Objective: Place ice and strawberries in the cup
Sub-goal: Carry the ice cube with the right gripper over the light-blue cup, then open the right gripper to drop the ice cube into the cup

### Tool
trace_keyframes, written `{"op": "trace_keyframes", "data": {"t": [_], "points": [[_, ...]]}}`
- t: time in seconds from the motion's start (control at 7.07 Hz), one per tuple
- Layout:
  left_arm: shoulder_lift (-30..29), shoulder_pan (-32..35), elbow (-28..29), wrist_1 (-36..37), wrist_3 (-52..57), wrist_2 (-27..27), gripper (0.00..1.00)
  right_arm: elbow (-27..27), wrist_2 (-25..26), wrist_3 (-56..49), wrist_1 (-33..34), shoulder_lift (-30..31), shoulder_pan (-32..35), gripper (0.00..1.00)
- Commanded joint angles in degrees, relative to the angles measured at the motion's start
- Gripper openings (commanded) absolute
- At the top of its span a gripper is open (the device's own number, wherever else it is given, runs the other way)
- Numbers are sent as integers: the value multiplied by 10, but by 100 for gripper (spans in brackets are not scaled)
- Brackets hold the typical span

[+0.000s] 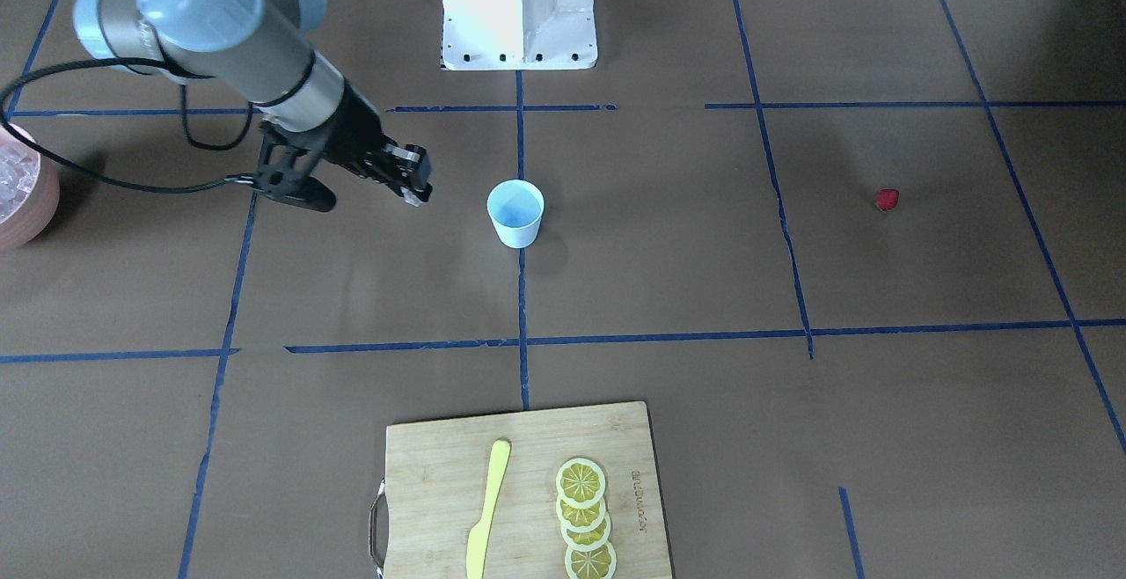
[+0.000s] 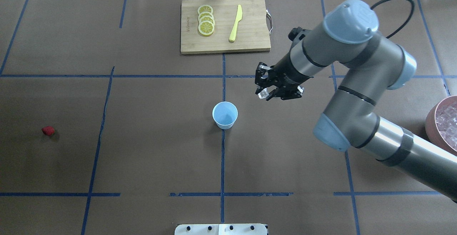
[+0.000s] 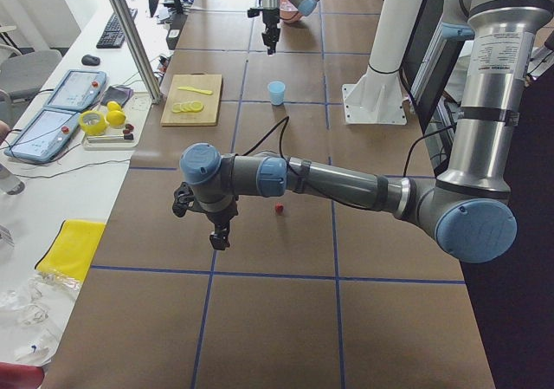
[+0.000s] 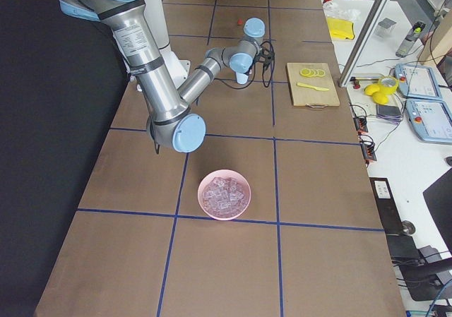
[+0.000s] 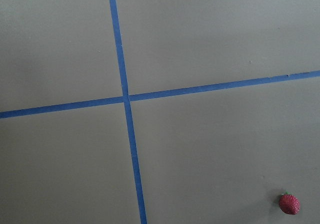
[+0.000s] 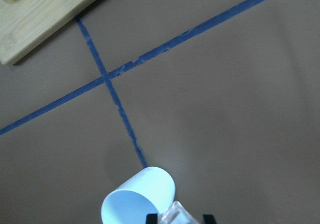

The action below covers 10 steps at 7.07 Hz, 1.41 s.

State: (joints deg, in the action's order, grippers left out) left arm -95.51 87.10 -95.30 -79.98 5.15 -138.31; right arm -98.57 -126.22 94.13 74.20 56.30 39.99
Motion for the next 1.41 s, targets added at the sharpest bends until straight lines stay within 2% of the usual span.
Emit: {"op": "trace_keyframes", "data": {"t": [0.0,0.14,0.42,0.57,0.85,1.13,1.27], "points": [[1,0,-5,0,-1,0,100,70,41,11,1,-67,-49,2],[0,0,-5,0,-1,0,100,73,54,14,2,-74,-55,2],[0,0,-7,0,-2,0,100,81,55,16,2,-78,-68,26],[0,0,-8,0,-2,0,100,82,55,16,2,-78,-69,67],[0,0,-7,0,-1,0,100,82,55,16,4,-76,-69,78],[1,0,-7,0,-1,0,100,77,47,15,4,-74,-53,78],[1,0,-5,0,-2,0,100,58,3,11,4,-42,-7,78]]}}
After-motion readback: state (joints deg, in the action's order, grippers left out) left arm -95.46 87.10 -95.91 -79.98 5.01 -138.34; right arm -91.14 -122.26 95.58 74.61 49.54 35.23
